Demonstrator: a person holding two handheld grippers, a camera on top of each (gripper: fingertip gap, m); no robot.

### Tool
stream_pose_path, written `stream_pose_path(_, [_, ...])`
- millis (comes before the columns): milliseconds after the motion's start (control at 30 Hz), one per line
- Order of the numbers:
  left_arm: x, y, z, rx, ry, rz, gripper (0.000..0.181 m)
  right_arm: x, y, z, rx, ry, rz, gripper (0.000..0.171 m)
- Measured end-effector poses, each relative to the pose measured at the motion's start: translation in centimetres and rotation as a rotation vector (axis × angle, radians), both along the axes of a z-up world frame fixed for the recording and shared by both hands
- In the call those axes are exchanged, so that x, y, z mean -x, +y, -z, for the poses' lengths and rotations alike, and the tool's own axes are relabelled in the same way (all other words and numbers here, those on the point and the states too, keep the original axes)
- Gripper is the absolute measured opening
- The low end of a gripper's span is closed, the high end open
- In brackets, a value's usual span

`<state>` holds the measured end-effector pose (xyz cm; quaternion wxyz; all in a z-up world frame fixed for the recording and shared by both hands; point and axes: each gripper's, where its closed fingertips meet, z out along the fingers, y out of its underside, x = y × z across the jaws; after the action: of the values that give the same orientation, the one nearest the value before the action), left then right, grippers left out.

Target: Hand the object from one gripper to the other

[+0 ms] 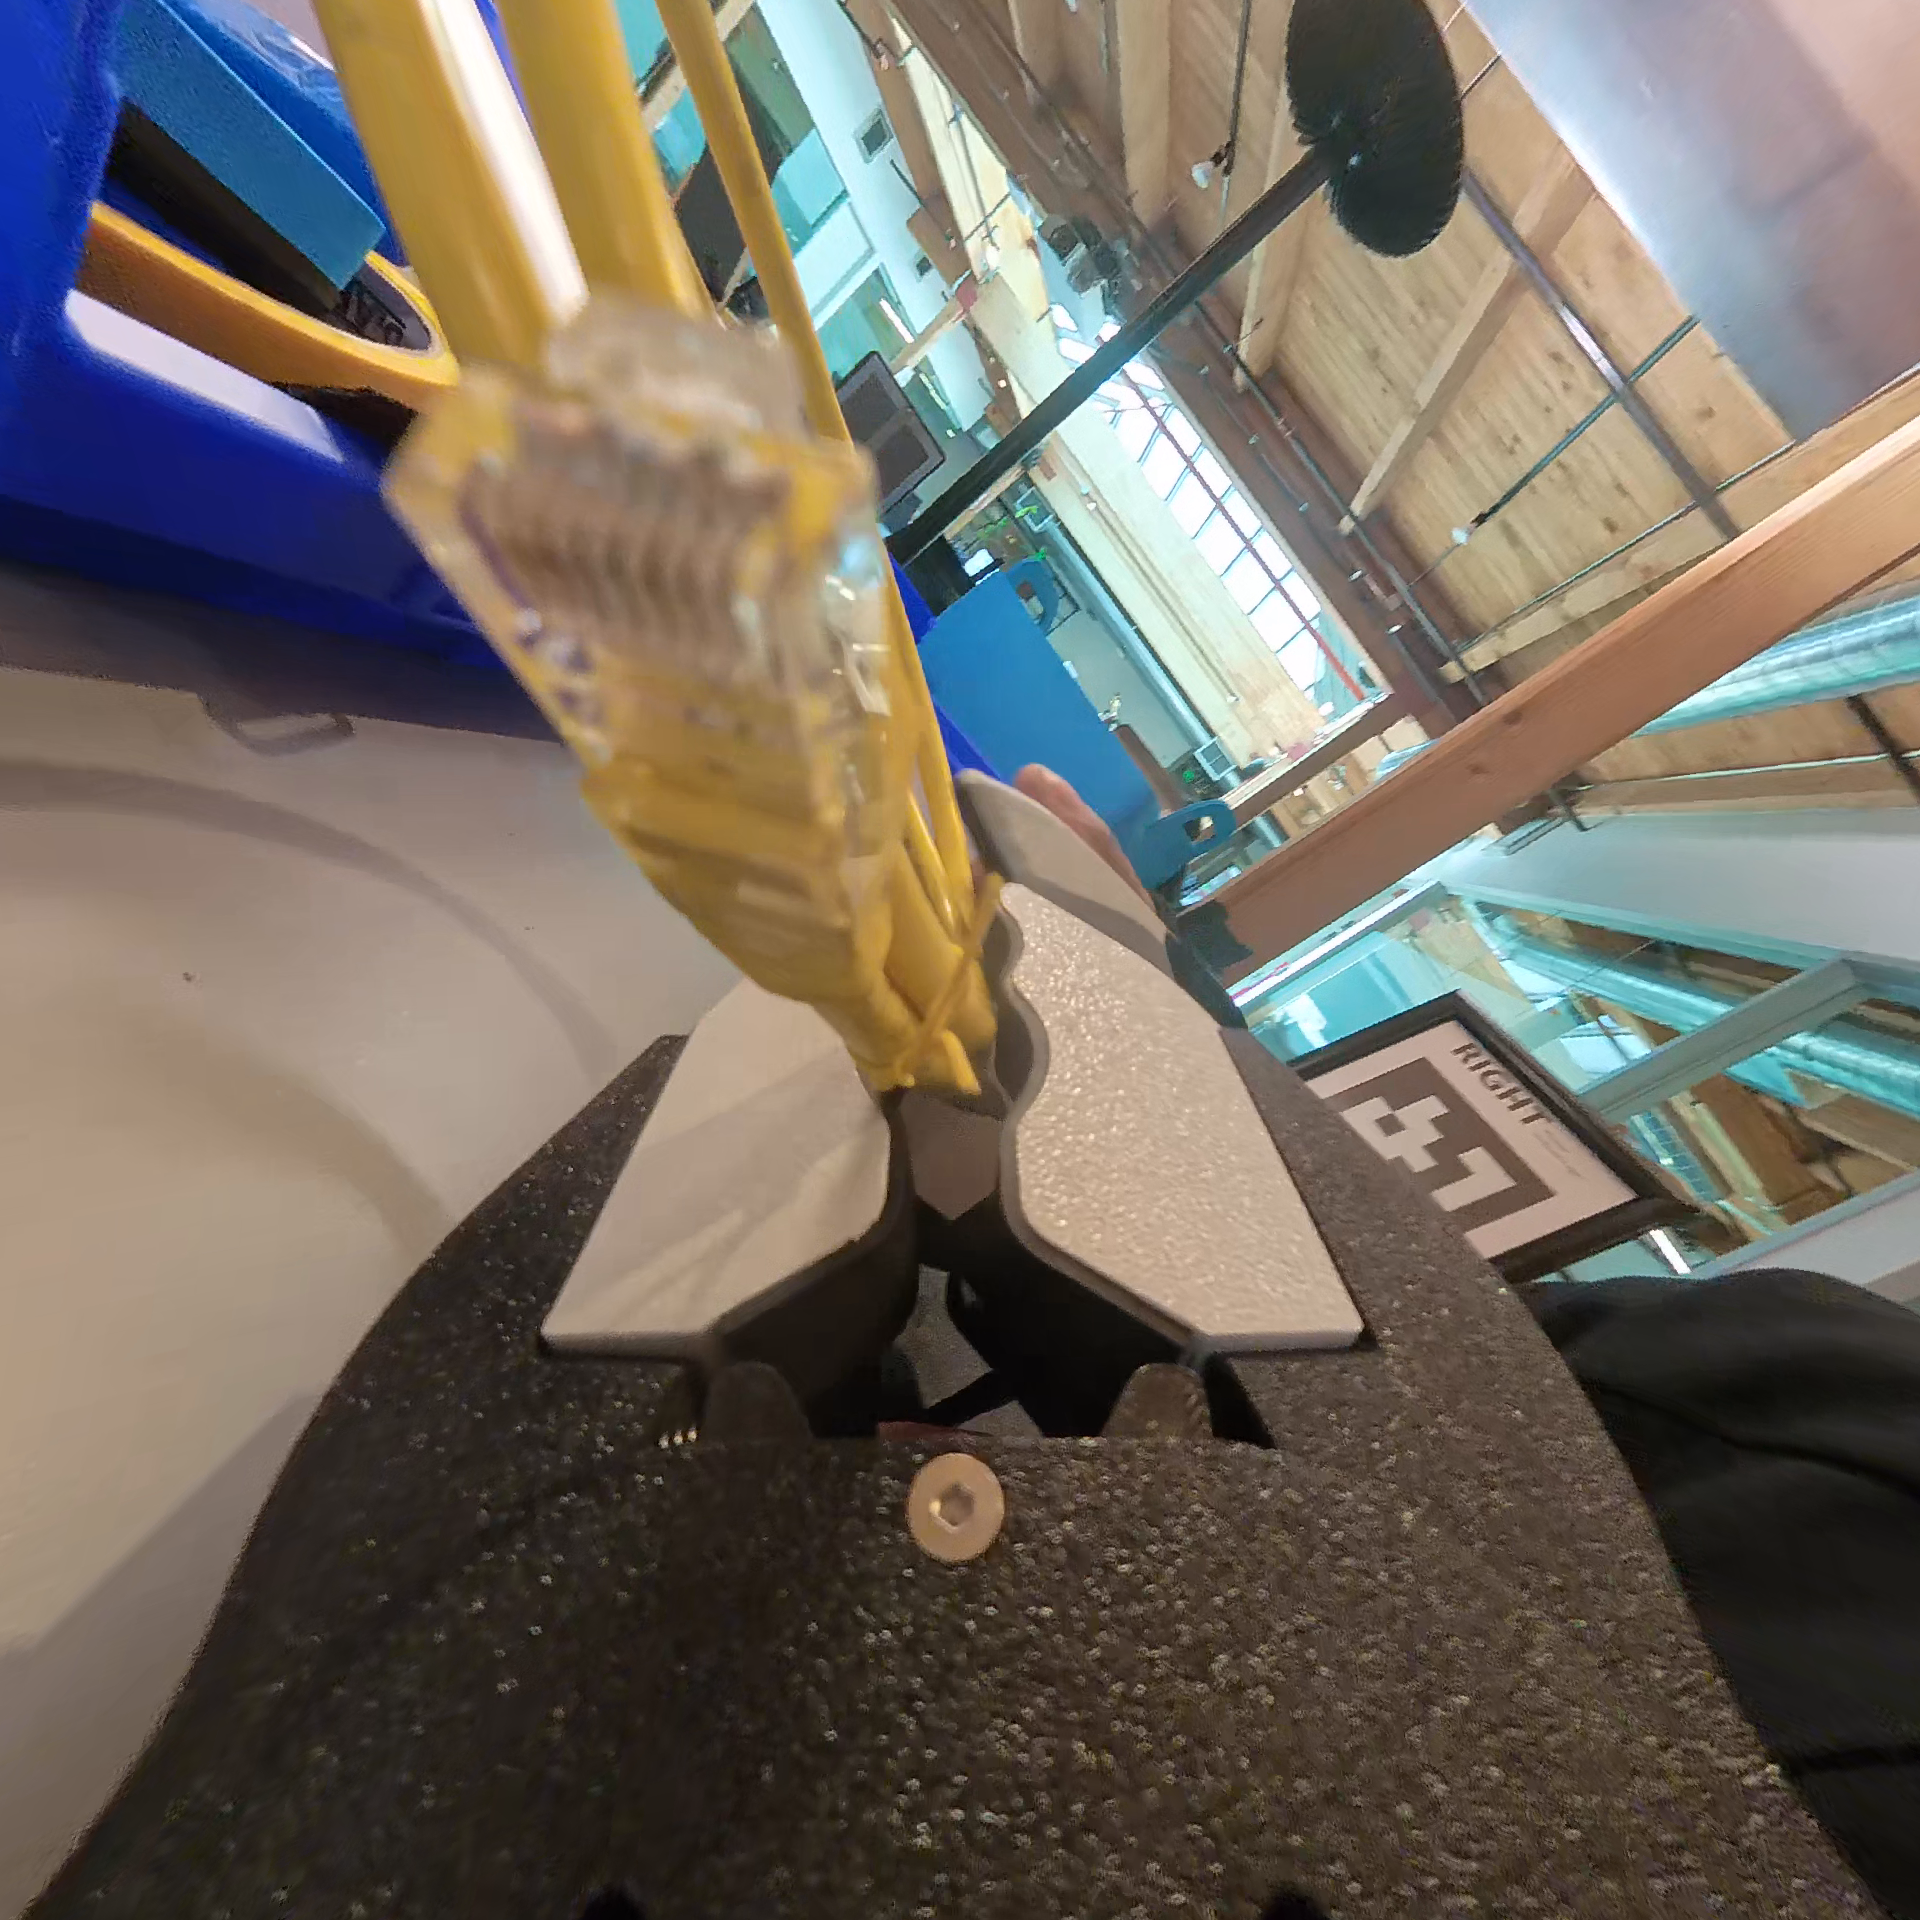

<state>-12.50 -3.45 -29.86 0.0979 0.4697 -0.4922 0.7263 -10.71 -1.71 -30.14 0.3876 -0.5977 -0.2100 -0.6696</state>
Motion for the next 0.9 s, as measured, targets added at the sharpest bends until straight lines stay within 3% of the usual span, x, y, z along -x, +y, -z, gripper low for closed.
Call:
stream_pose_path(33, [0.0, -0.2, 0.1, -0.027, -0.009, -0.011, 0.011, -0.4, -0.2, 0.0, -0.002, 0.007, 0.023, 0.022])
stream_pose_path(100, [0.0, -0.4, 0.0, -0.076, -0.048, -0.025, 0.013, -0.7, -0.4, -0.1, -0.014, 0.031, 0.036, 0.016])
stream_pose_path(300, [1.3, -0.1, -0.9, -0.217, -0.23, 0.079, 0.038, -1.0, -1.0, -0.9, -0.092, 0.145, -0.006, 0.014])
stream_pose_path(433, [2.8, 1.3, 0.2, -0.44, -0.372, 0.185, 0.042, -1.3, -1.7, -1.8, -0.185, 0.267, -0.056, 0.015])
stream_pose_path(600, [1.1, 6.7, 0.5, -0.744, -0.553, 0.004, 0.045, -1.2, -1.9, -2.1, -0.239, 0.408, -0.147, 0.015])
stream_pose_path(767, [0.5, 10.0, -1.0, -1.055, -0.821, -0.2, 0.057, 0.6, -0.8, -1.2, -0.157, 0.41, -0.244, 0.015])
stream_pose_path(900, [0.0, 10.7, 0.8, -1.306, -0.867, -0.186, 0.063, 1.4, -0.5, -0.9, -0.128, 0.4, -0.28, 0.015])
